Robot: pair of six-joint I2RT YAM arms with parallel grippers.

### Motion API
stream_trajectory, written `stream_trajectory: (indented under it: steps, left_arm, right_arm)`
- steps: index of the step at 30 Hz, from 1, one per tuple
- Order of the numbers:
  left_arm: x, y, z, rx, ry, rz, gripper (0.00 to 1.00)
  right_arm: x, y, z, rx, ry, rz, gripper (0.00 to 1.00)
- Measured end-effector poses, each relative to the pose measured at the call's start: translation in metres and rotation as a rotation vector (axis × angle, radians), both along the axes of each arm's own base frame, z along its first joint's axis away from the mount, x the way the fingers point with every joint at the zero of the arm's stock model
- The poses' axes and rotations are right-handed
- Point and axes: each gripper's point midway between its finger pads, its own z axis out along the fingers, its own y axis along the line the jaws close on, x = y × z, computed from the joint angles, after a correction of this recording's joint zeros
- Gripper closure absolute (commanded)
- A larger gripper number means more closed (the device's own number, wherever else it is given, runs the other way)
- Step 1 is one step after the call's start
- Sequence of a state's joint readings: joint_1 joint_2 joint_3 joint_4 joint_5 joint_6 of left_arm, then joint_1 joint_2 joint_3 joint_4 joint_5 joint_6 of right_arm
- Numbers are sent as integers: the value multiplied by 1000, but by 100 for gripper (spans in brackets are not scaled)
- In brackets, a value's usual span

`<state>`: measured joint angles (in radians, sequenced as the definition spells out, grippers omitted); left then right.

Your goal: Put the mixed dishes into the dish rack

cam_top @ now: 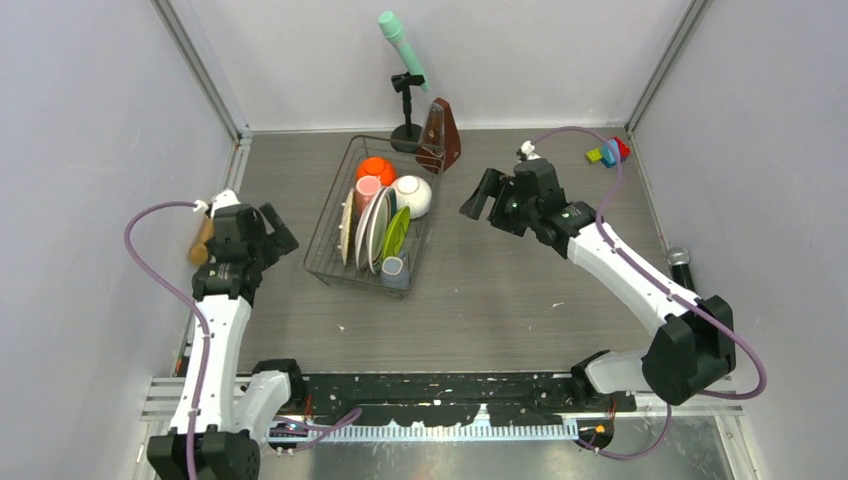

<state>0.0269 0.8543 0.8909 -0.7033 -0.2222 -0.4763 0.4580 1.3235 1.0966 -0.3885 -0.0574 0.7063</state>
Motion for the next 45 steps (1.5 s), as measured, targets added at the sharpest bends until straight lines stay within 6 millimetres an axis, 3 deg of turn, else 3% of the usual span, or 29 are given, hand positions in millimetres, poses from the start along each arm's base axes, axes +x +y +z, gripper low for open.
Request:
stream_trajectory:
  steps: [5,11,18,21,25,27,32,34,36,38,42,45]
  left_arm:
    - [7,16,-16,-124,13,114,5]
    - [14,30,-25,-149,25,190,3]
    - [8,33,-57,-184,95,255,1]
    - [4,34,-68,-190,109,280,1]
    - [1,37,-81,-186,109,307,0]
    - [2,38,-86,-187,91,314,0]
    - [2,39,-105,-179,34,316,0]
    - [3,38,-111,-163,10,305,0]
    - [5,40,-113,-124,0,288,0]
    - [10,41,-110,-85,-19,262,0]
    - [27,42,-104,-23,-102,188,0]
    - [33,33,-118,8,-119,70,0]
  right_arm:
    - [-17,36,-25,-5,58,108,16]
    - [-32,80,-53,-1,122,188,28]
    - [-25,93,-96,-50,207,136,46]
    - [-21,103,-98,-30,206,142,59]
    - [-14,113,-98,-21,205,157,87]
    - [-11,116,-94,-26,201,164,96]
    - [-2,101,-93,-52,235,125,100]
    - [5,89,-94,-67,245,102,88]
    - [12,77,-94,-83,245,88,42]
    - [18,70,-93,-99,233,79,23]
    - [30,58,-86,-145,176,84,15]
    - [35,46,-71,-164,116,83,15]
